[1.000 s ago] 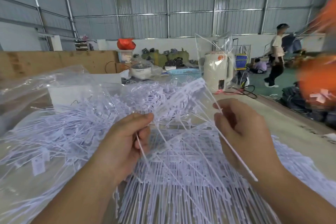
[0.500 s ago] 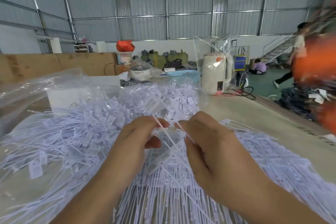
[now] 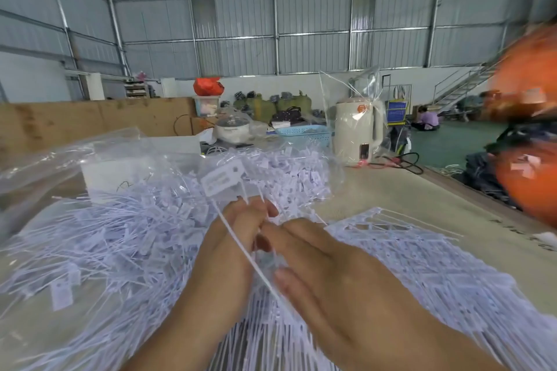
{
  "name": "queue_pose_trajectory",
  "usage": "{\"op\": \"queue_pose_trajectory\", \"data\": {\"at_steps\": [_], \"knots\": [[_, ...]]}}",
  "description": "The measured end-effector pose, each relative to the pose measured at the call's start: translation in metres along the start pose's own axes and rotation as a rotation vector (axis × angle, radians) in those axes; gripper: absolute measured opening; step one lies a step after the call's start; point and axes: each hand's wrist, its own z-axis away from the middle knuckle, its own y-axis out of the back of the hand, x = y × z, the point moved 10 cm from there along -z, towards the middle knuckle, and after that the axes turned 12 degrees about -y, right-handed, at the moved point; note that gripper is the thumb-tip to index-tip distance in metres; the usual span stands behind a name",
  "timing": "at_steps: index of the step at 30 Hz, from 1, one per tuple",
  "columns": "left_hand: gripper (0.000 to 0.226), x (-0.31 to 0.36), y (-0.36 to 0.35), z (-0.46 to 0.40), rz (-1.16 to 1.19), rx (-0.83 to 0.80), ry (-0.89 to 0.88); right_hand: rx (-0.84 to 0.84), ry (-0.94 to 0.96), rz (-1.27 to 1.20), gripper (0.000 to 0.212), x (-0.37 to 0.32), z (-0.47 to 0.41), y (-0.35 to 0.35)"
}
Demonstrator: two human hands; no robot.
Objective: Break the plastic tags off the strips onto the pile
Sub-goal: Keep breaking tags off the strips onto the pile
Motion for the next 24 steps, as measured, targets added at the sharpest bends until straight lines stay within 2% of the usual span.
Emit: {"op": "queue_pose_trajectory", "data": {"at_steps": [4, 7, 9, 11, 12, 15, 17, 19, 22, 24], "knots": [[0.029, 0.016, -0.003, 0.003, 0.120, 0.033, -0.049, 0.266, -0.170, -0.234, 0.030, 0.025, 0.006, 0.024], [0.033, 0.022, -0.007, 0.004, 0.163, -0.055, -0.116, 0.407, -0.281, -0.183, 0.022, 0.047, 0.009, 0.033], [0.046, 0.028, -0.006, 0.006, 0.180, -0.069, -0.162, 0.442, -0.417, -0.223, 0.019, 0.067, 0.012, 0.034], [0.040, 0.036, -0.004, 0.008, 0.241, -0.071, -0.204, 0.440, -0.514, -0.404, 0.014, 0.084, 0.014, 0.030], [0.036, 0.040, -0.002, 0.011, 0.270, -0.069, -0.224, 0.437, -0.554, -0.493, 0.020, 0.092, 0.014, 0.030], [0.031, 0.048, 0.005, 0.018, 0.344, -0.081, -0.264, 0.357, -0.649, -0.712, 0.050, 0.112, 0.014, 0.019], [0.030, 0.049, 0.001, 0.024, 0.368, -0.120, -0.250, 0.221, -0.700, -0.745, 0.075, 0.116, 0.013, 0.000], [0.032, 0.045, -0.007, 0.028, 0.384, -0.141, -0.211, 0.052, -0.731, -0.728, 0.088, 0.116, 0.012, -0.025], [0.036, 0.039, -0.017, 0.032, 0.387, -0.162, -0.173, -0.176, -0.753, -0.789, 0.089, 0.104, 0.012, -0.062], [0.034, 0.038, -0.021, 0.033, 0.380, -0.198, -0.175, -0.167, -0.713, -0.806, 0.071, 0.101, 0.009, -0.068]]}}
